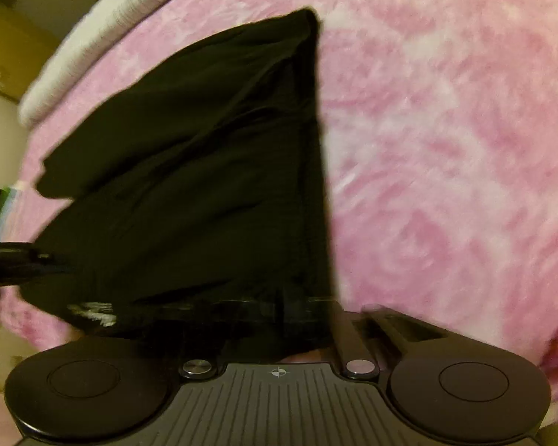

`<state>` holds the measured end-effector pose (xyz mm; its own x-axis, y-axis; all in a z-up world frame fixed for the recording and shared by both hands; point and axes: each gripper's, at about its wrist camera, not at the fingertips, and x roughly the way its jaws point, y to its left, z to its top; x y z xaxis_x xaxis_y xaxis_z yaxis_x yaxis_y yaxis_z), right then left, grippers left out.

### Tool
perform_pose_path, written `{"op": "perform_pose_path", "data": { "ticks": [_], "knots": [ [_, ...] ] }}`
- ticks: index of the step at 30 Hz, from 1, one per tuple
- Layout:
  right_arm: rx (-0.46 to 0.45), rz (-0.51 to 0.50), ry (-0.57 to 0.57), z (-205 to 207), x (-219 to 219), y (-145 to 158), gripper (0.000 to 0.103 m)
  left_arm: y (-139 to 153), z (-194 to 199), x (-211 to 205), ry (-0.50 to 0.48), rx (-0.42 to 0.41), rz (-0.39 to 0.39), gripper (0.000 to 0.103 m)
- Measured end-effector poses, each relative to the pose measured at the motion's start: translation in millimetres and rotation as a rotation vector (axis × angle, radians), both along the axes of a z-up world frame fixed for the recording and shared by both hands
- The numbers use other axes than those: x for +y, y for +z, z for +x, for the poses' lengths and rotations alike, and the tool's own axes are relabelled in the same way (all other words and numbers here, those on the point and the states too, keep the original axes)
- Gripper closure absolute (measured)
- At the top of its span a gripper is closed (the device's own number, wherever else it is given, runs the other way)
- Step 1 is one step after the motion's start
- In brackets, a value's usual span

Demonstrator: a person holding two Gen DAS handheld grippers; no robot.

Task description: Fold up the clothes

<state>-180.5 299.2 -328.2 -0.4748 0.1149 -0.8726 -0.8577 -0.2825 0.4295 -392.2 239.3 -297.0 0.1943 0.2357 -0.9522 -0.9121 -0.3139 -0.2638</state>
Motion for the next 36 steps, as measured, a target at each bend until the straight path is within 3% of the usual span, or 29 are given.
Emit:
{"op": "perform_pose_path", "data": {
  "ticks": [2, 5, 7, 10, 12, 16, 19, 22, 24, 26, 27, 28, 31, 36],
  "knots": [
    [0.037, 0.005, -0.108, 18.2, -4.0, 3.3, 0.102, 1.7, -0.5, -4.0, 0.003, 0.001, 0.009, 0.078],
    [0.009, -0.085, -0.215, 39.0, -15.8, -15.5, 0.102, -0.4, -2.7, -12.3, 0.015, 0.0, 0.005, 0.078],
    [0.009, -0.085, -0.21, 30.5, -12.7, -11.5, 0.1, -0.8, -6.8, -20.1, 0.02, 0.014, -0.003, 0.078],
    [-0.065, -0.055, -0.137, 12.7, -6.6, 2.3, 0.097, 1.3, -13.5, -34.3, 0.033, 0.027, 0.001, 0.078],
    [-0.144, 0.031, -0.101, 4.7, -12.4, 16.4, 0.094, 5.6, -22.2, -44.9, 0.045, 0.039, 0.011, 0.078],
    [-0.181, 0.19, -0.098, -17.0, -27.2, 39.3, 0.09, 4.7, -45.4, -61.9, 0.08, 0.086, 0.028, 0.077],
    [-0.22, 0.158, -0.048, -48.0, -38.1, 25.0, 0.086, -11.9, -66.1, -66.4, 0.086, 0.129, -0.006, 0.077],
    [-0.381, 0.084, -0.057, -71.7, -54.7, 1.8, 0.085, -28.3, -86.6, -68.0, 0.057, 0.148, -0.12, 0.078],
    [-0.425, 0.099, -0.135, -83.0, -70.1, 13.4, 0.085, -20.8, -98.9, -72.2, 0.026, 0.162, -0.12, 0.078],
    [-0.401, 0.1, -0.172, -96.8, -84.5, 30.3, 0.084, -10.2, -110.3, -74.3, -0.019, 0.183, -0.125, 0.078],
    [-0.378, 0.09, -0.19, -106.3, -94.5, 41.2, 0.078, -3.4, -115.6, -74.6, -0.048, 0.197, -0.128, 0.078],
    [-0.367, 0.075, -0.199, -116.8, -99.9, 48.8, 0.065, 6.0, -119.8, -74.6, -0.078, 0.219, -0.117, 0.078],
    [-0.313, 0.076, -0.224, -145.3, -123.7, 71.8, 0.049, 39.4, -132.3, -76.1, -0.155, 0.275, -0.046, 0.074],
    [-0.24, 0.092, -0.226, -196.9, -153.8, 113.6, 0.048, 96.1, -149.9, -81.4, -0.158, 0.307, 0.052, 0.068]
  ]
}}
